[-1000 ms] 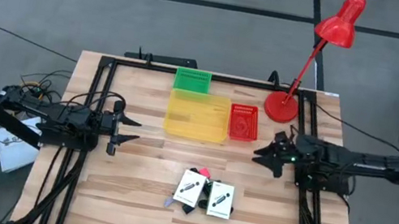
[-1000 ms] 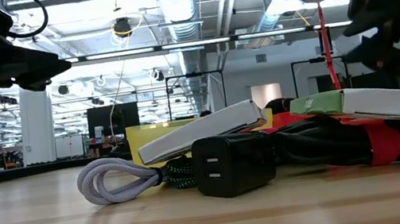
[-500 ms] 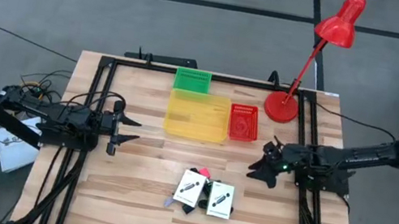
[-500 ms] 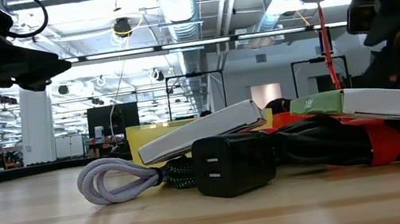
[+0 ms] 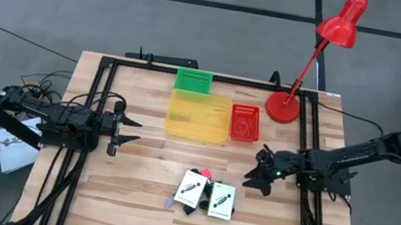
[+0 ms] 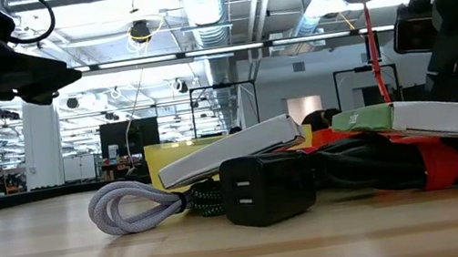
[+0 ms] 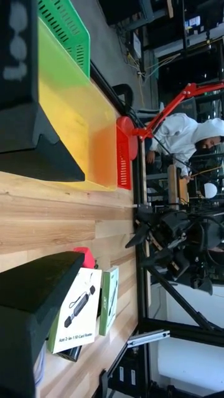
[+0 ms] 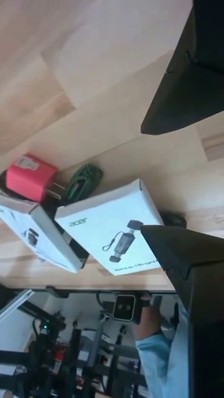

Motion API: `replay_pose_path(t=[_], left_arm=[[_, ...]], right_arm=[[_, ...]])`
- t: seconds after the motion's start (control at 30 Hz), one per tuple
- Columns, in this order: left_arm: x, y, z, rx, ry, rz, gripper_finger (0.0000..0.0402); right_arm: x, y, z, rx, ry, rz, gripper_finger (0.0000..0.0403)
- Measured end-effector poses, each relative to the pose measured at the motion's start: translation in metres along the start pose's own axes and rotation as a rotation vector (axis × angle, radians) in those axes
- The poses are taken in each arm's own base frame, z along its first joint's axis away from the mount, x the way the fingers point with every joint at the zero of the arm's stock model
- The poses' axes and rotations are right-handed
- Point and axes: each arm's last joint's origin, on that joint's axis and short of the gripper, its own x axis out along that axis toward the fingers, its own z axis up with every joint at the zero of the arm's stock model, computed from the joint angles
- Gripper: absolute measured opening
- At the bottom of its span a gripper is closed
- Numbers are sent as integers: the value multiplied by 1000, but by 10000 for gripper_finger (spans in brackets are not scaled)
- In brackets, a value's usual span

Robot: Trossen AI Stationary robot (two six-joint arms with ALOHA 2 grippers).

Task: Pick and place items into bin
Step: Put the white card reader box into the red bin

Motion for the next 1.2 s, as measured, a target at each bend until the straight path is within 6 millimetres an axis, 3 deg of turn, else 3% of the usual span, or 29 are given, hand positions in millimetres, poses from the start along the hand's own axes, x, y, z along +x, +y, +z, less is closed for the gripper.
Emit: replay_pose_path(t=[0.63,1.2], left_arm=[[0,0,0,4,0,0,185],[0,0,0,4,0,0,185]], right_arm=[[31,-6,-3,12,98,74,246],[44,-10,-4,8,97,112,246]])
